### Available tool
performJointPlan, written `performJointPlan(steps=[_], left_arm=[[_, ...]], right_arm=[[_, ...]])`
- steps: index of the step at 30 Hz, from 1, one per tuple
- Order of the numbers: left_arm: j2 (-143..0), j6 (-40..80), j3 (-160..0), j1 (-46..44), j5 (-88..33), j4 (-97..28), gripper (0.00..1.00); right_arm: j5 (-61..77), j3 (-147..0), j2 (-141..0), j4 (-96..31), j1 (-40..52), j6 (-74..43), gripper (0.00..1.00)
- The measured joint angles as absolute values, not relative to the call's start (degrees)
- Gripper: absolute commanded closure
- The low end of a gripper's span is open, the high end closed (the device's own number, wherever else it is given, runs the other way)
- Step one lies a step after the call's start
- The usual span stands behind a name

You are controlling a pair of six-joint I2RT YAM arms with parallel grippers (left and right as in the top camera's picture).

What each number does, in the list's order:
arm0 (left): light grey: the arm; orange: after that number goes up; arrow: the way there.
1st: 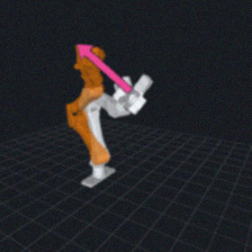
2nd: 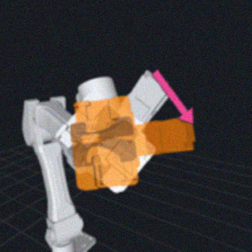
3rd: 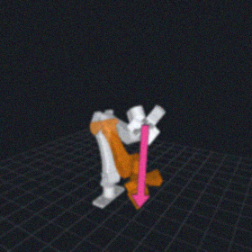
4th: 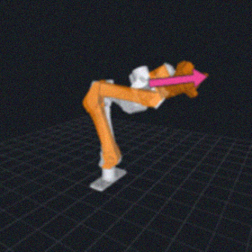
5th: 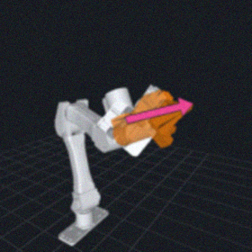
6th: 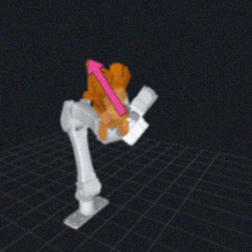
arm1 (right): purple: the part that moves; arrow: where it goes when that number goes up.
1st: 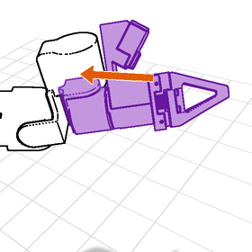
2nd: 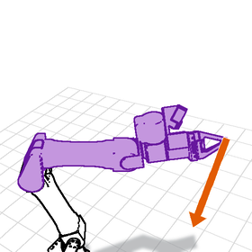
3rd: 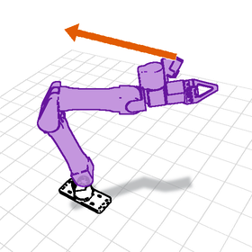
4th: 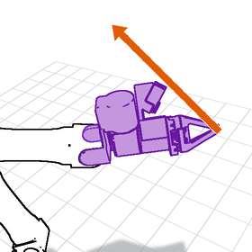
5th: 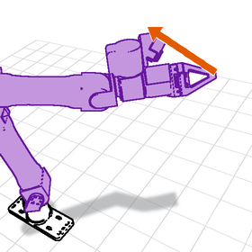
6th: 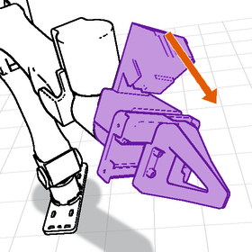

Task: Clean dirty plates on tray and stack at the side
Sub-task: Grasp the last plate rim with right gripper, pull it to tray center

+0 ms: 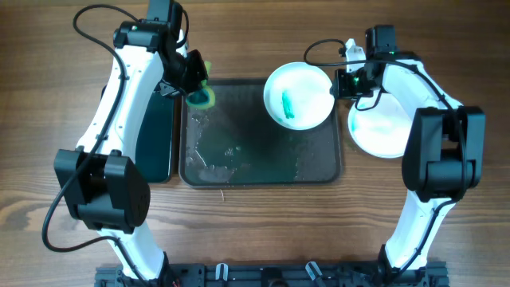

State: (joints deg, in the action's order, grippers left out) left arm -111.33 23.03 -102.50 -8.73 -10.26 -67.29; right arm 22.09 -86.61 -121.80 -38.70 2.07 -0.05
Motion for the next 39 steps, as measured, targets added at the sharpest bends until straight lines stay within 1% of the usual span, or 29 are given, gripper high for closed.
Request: performJointPlan(steps=[5,7,9,15,17,23,25,28,31,34,39], left_arm=[[-111.3,23.0,-102.5,-8.7,-10.3,-67.3,0.96],[-111.3,23.4,-102.5,-8.7,-10.3,-67.3,0.96],[-111.3,23.7,-102.5,-8.7,-10.3,-67.3,0.96],[-111.3,24.3,-102.5,-8.7,-10.3,-67.3,0.96],[-111.3,24.3,-102.5,-8.7,-10.3,-67.3,0.96],[-111.3,24.3,-102.5,-8.7,-10.3,-67.3,0.96],[-111.3,24.3,-102.5,-8.7,-10.3,-67.3,0.96],[-111.3,24.3,-102.5,-8.7,-10.3,-67.3,0.96],[-111.3,24.3,-102.5,-9.0,-10.3,-67.4,0.96],[-111.3,24.0,-102.5,-10.2,-10.1,-67.5,0.96],[-111.5,23.9,-102.5,-12.8,-10.1,-67.5,0.96]], right_arm=[[21.4,-86.5,-117.1,-46.2,6.0,-8.4,0.96],[19.9,-86.5,-111.7,-51.0,9.6,-15.0,0.96],[18.5,-86.5,-109.5,-52.9,12.6,-19.5,0.96],[13.2,-81.3,-109.5,-50.9,20.7,-31.2,0.96],[12.6,-80.0,-109.6,-49.6,21.9,-33.1,0.96],[11.4,-77.8,-109.6,-44.8,22.9,-35.3,0.73],[11.3,-77.3,-109.6,-44.3,22.9,-34.9,0.7],[11.3,-76.6,-109.6,-43.0,22.9,-34.8,0.68],[11.3,-76.4,-110.3,-41.9,22.9,-34.7,0.69],[13.3,-76.4,-113.2,-39.1,22.9,-33.8,0.78],[14.8,-76.4,-116.2,-38.2,23.0,-32.7,0.88]])
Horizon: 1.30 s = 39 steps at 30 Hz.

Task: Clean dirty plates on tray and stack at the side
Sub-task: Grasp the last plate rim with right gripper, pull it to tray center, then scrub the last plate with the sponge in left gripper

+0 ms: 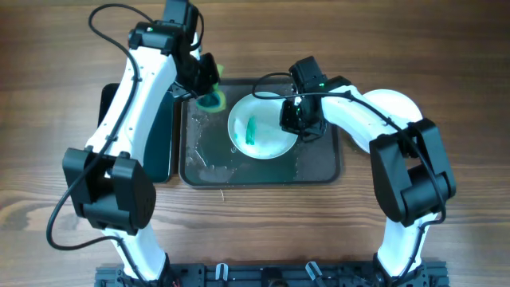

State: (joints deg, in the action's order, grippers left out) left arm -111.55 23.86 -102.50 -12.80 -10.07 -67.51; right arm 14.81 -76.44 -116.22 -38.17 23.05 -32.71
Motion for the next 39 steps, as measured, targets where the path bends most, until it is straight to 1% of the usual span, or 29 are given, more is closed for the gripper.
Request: performJointPlan(steps=[2,3,9,13,17,21,26,30,32,33,34,35,39], left_arm=[[-112.5,23.7,-102.5,-13.8,-10.1,-67.4,0.96],[-113.3,23.6,-102.5,-14.2,-10.1,-67.1,0.96],[-115.5,23.0,-102.5,-15.9,-10.1,-66.4,0.96],[-115.5,22.5,-102.5,-15.9,-10.0,-66.8,0.96],[-115.5,22.4,-102.5,-15.9,-10.0,-66.8,0.96],[-115.5,21.5,-102.5,-15.9,-10.0,-66.5,0.96],[-115.5,21.0,-102.5,-15.9,-10.0,-66.5,0.96],[-115.5,21.0,-102.5,-15.9,-10.1,-66.7,0.96],[-115.5,21.0,-102.5,-15.9,-10.1,-66.9,0.96],[-115.5,21.0,-102.5,-16.0,-10.1,-66.9,0.96],[-115.5,21.0,-102.5,-16.1,-10.1,-66.9,0.96],[-115.6,20.9,-102.5,-16.4,-10.1,-66.9,0.96],[-116.9,19.9,-102.5,-18.2,-10.1,-66.9,0.96]], right_arm=[[15.9,-76.4,-116.4,-37.6,23.0,-31.8,0.89],[17.0,-76.4,-116.6,-37.0,23.0,-30.8,0.86],[20.8,-76.6,-116.4,-38.4,22.7,-28.6,0.81],[21.0,-76.7,-110.6,-41.6,19.1,-28.5,0.74],[19.7,-77.6,-106.3,-43.1,14.4,-25.8,0.72],[19.2,-76.6,-107.8,-41.9,14.3,-23.2,0.72],[20.6,-76.2,-114.9,-41.1,14.5,-21.1,0.74],[22.7,-76.2,-116.9,-40.3,14.9,-20.0,0.75],[23.1,-76.2,-117.0,-39.7,15.3,-19.4,0.79],[23.2,-76.2,-117.0,-39.3,15.7,-19.2,0.83],[23.2,-76.2,-117.1,-38.9,16.1,-19.1,0.92],[23.2,-76.2,-117.1,-38.7,16.2,-18.9,0.96],[23.4,-76.2,-117.6,-37.6,17.5,-18.7,0.96]])
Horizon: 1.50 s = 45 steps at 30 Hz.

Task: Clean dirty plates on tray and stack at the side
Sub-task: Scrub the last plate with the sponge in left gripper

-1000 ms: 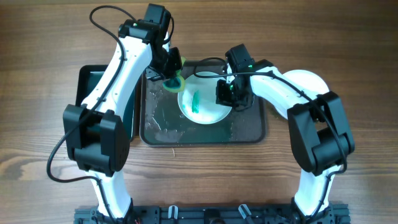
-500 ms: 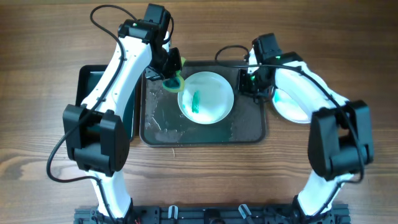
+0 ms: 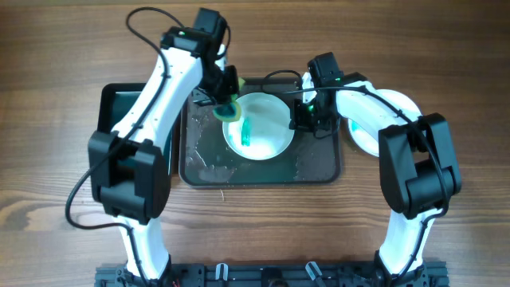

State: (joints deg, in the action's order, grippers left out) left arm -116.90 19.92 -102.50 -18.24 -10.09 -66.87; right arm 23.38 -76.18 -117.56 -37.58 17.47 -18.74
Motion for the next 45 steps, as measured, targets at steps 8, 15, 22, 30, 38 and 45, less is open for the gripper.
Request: performJointPlan(steps=[8,15,22,30,38,45], left_arm=[[-121.5,18.8,-102.5,-19.4,-10.1,-67.8,0.96],[-124.3,18.0,-94.7,-22.7,-10.2,-60.1,0.96],[-122.2,13.8,-86.7,-22.8,-17.4,-51.5,0.96],[-123.8,9.3,-84.5,-23.7,-32.8,-46.9,0.96],[-123.6,28.9,-90.2,-24.3,-7.8,-49.0,0.96],[-123.6,29.8,-90.9,-24.1,-7.7,-52.3,0.96]], right_arm=[[23.6,-76.2,-117.6,-36.9,17.5,-19.2,0.96],[23.9,-76.2,-117.7,-36.3,17.5,-19.2,0.96],[24.0,-76.2,-117.8,-36.3,17.3,-19.2,0.96],[24.0,-76.2,-117.8,-35.9,17.2,-19.2,0.96],[25.5,-76.2,-118.1,-34.6,17.7,-20.3,0.96],[26.5,-76.2,-118.1,-35.2,17.9,-20.7,0.96]])
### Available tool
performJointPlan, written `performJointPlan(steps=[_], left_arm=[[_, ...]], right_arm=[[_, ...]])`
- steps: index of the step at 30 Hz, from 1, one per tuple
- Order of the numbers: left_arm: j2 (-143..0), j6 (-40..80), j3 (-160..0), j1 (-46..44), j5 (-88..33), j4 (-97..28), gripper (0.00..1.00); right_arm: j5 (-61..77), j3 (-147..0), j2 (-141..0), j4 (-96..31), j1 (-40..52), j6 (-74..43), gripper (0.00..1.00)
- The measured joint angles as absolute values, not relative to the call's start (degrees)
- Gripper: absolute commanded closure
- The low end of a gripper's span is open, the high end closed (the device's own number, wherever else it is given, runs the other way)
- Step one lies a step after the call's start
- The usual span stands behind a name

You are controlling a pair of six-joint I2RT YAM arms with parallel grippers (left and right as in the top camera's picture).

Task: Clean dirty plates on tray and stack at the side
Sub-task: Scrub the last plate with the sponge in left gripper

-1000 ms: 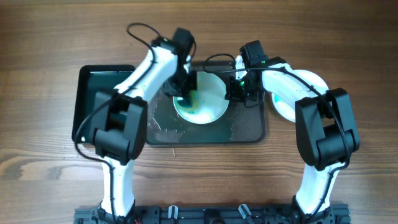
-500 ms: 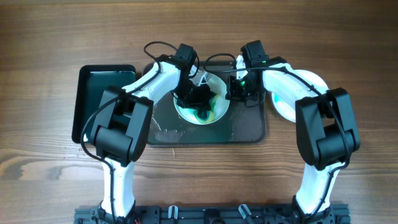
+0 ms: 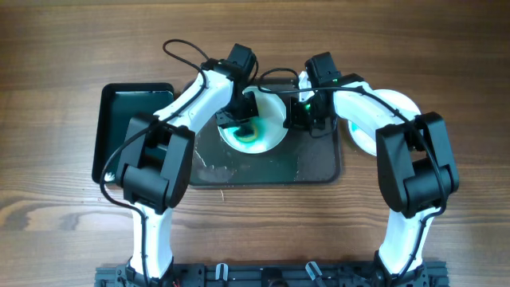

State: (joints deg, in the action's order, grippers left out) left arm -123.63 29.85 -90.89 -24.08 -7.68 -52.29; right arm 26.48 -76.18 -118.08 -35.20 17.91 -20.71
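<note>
A white plate [image 3: 272,119] smeared with green lies in the back half of the dark grey tray [image 3: 319,163]. My left gripper [image 3: 239,121] is shut on a yellow-green sponge [image 3: 249,135], which rests on the plate's left middle over the smear. At the plate's right rim, my right gripper [image 3: 296,119] is shut on the edge. A second white plate [image 3: 393,102] lies on the table right of the tray, partly under the right arm.
A black rectangular tray [image 3: 131,119] with a greenish inside sits on the table left of the grey tray. Water drops and bits of residue cover the grey tray's front half. Bare wood surrounds both trays.
My left gripper has moved right with the sponge, from the plate's back left rim onto the plate over the green smear. My right gripper still holds the plate's right rim.
First my right gripper held the smeared plate over the tray's back right corner, with the sponge at the back left corner. Then the plate lay in the tray's middle. The sponge stood closer at each moment, reached the plate's rim, and now rests on the plate.
</note>
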Motion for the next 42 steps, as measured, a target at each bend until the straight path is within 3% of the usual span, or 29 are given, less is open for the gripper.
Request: performJointPlan(steps=[5,8,18,21,30,34,37,42], left_arm=[[-124.3,17.4,-90.2,-21.7,-24.6,-50.3,0.96],[-124.7,15.8,-89.9,-21.8,-27.7,-46.5,0.96],[-123.6,33.1,-91.2,-23.7,2.3,-52.3,0.96],[-123.6,33.6,-91.4,-23.7,3.2,-55.5,0.96],[-124.3,13.7,-90.3,-23.5,-26.0,-54.6,0.96],[-124.8,11.0,-90.0,-25.0,-31.7,-51.1,0.96],[-124.8,13.6,-89.9,-25.2,-28.1,-48.6,0.96],[-124.2,24.0,-90.1,-26.6,-12.0,-46.2,0.96]], right_arm=[[26.5,-76.2,-118.1,-35.6,17.5,-20.7,0.96],[26.5,-76.2,-118.1,-35.7,17.5,-20.7,0.96],[27.0,-76.2,-118.1,-35.0,18.0,-20.7,0.96],[27.7,-76.2,-118.1,-35.1,18.6,-20.7,0.96],[27.4,-76.2,-118.1,-35.7,17.8,-20.0,0.96],[27.4,-76.2,-118.1,-35.7,17.8,-20.0,0.96],[27.4,-76.2,-118.1,-35.5,17.8,-20.1,0.96],[27.4,-76.2,-118.1,-34.4,17.9,-20.3,0.96]])
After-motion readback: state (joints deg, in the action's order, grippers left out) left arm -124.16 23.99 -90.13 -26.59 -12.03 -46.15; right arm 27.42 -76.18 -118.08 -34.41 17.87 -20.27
